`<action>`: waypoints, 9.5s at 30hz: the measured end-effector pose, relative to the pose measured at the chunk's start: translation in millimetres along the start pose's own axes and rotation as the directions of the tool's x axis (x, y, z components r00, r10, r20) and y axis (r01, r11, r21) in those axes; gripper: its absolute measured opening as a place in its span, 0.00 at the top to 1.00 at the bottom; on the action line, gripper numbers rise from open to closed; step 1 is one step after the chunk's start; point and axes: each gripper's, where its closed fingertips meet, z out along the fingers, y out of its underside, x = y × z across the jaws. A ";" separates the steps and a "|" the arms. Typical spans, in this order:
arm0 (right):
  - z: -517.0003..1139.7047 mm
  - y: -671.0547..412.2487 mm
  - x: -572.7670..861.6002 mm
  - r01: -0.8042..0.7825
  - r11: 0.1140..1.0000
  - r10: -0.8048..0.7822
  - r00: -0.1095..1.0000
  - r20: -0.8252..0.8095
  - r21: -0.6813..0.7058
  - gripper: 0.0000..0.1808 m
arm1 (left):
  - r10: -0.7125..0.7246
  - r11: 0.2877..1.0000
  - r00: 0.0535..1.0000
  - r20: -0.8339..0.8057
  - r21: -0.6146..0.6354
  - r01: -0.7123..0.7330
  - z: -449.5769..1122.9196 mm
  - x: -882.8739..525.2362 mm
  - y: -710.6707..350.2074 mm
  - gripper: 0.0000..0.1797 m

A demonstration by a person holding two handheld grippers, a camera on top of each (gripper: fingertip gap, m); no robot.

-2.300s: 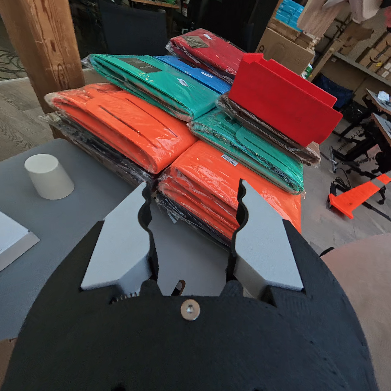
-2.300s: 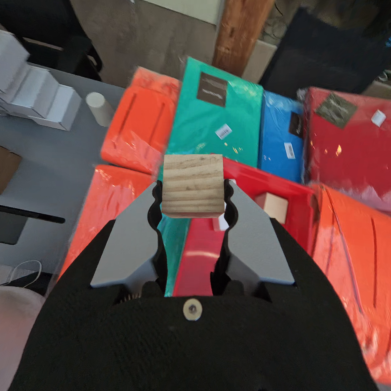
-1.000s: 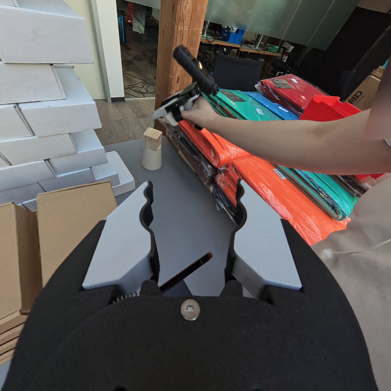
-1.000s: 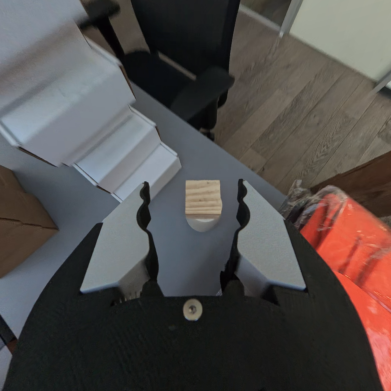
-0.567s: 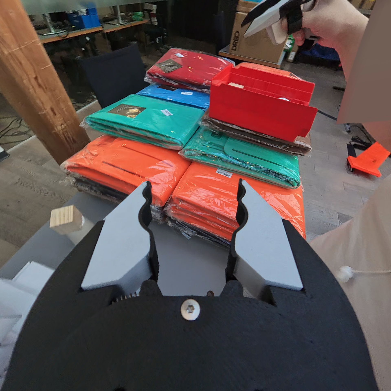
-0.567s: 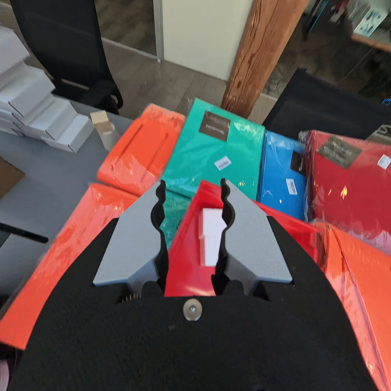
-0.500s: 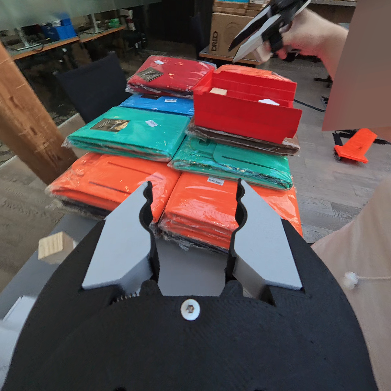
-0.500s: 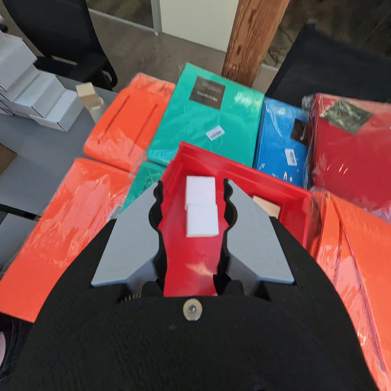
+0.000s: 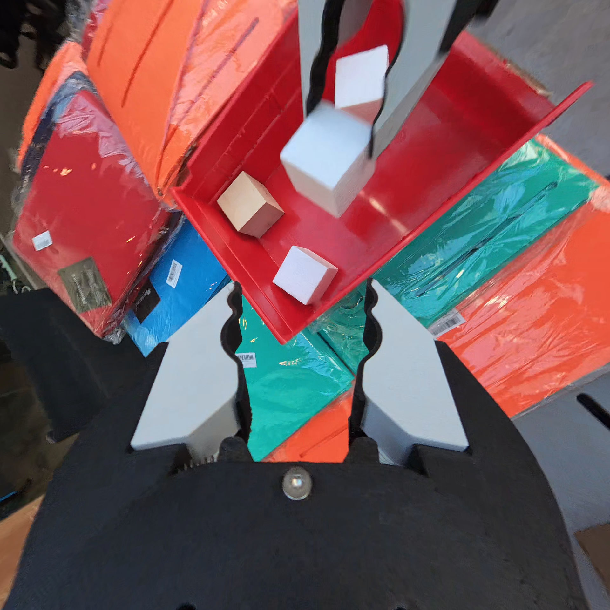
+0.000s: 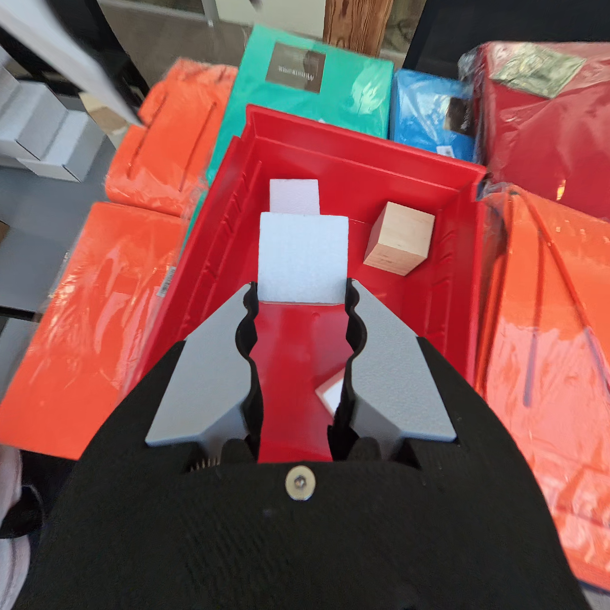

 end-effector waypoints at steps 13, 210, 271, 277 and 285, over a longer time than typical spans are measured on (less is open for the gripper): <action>-258.5 104.2 -28.1 -0.130 0.985 0.164 0.916 -0.367 0.115 0.71 | 0.321 0.754 0.824 -0.466 -0.400 -0.521 131.0 -4.7 57.4 0.61; -223.2 131.4 -26.1 0.171 0.980 -0.191 0.945 -0.267 -0.097 0.68 | -0.559 0.781 0.819 0.131 -0.250 0.573 187.1 -38.1 -7.3 0.67; -170.7 39.9 -54.1 0.358 0.923 -0.375 0.918 -0.127 -0.141 0.68 | -0.819 0.199 0.155 0.552 0.021 0.980 -100.5 117.9 538.5 0.67; -169.4 38.9 -55.2 0.360 0.924 -0.375 0.919 -0.123 -0.131 0.68 | -0.837 0.193 0.120 0.533 0.082 0.978 -105.3 112.0 532.5 0.54; -157.3 -5.2 -53.6 0.454 0.886 -0.462 0.881 -0.101 -0.095 0.68 | -0.840 0.230 0.069 0.538 0.237 0.944 -132.7 123.0 502.0 0.54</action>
